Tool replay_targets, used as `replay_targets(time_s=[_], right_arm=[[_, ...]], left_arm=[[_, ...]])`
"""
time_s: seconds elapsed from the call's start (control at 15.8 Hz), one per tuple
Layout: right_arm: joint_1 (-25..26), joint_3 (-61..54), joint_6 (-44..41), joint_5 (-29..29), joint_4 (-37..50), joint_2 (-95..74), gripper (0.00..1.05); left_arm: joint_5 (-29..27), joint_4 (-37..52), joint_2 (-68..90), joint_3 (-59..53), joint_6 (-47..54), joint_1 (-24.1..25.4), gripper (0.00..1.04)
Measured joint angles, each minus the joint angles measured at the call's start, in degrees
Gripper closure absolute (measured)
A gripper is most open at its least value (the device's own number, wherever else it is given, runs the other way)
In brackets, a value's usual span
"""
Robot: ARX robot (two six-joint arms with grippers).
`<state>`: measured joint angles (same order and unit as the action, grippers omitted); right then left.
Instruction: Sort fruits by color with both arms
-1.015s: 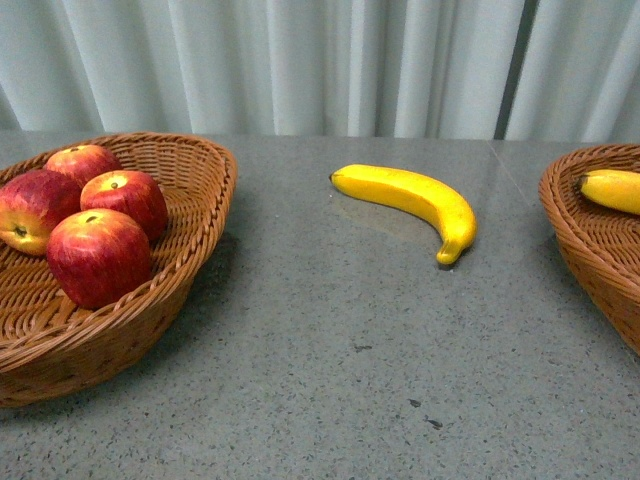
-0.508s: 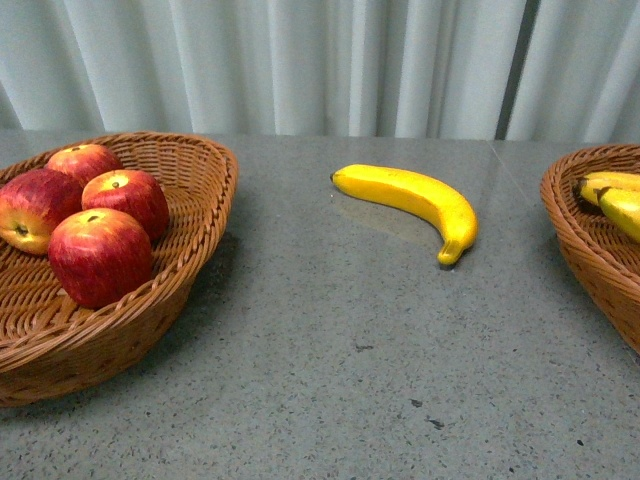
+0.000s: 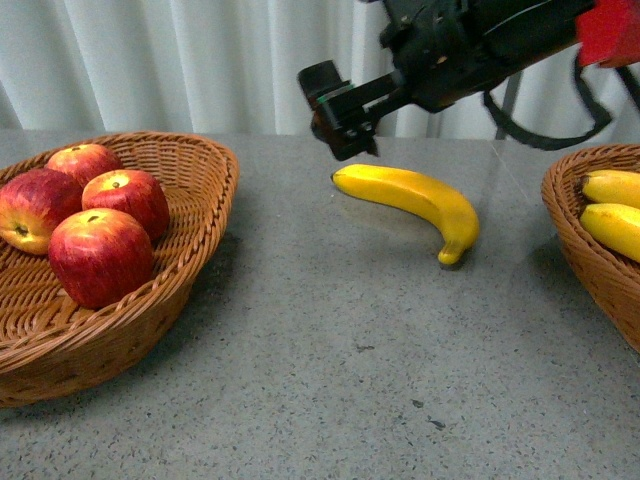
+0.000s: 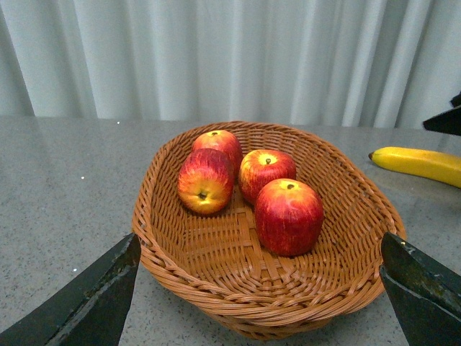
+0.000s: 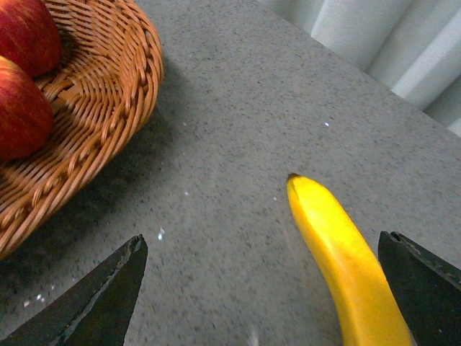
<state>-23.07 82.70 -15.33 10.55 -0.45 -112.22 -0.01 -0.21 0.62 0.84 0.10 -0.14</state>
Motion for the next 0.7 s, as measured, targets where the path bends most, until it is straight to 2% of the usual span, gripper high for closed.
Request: replay_targets(time_s=[0.25,0.7], right_arm=[[-0.44,13.86,2.62,-2.69,-4.39,-10.99,0.07],[3.28,25.44,-8.9,-5.99,-20.02,-20.13,0.07]], left_arm=[[-0.02,0.0,0.0,0.0,-0.02,0.0,0.07],[0.0,0.0,0.0,0.0,0.0,0.0,0.07]])
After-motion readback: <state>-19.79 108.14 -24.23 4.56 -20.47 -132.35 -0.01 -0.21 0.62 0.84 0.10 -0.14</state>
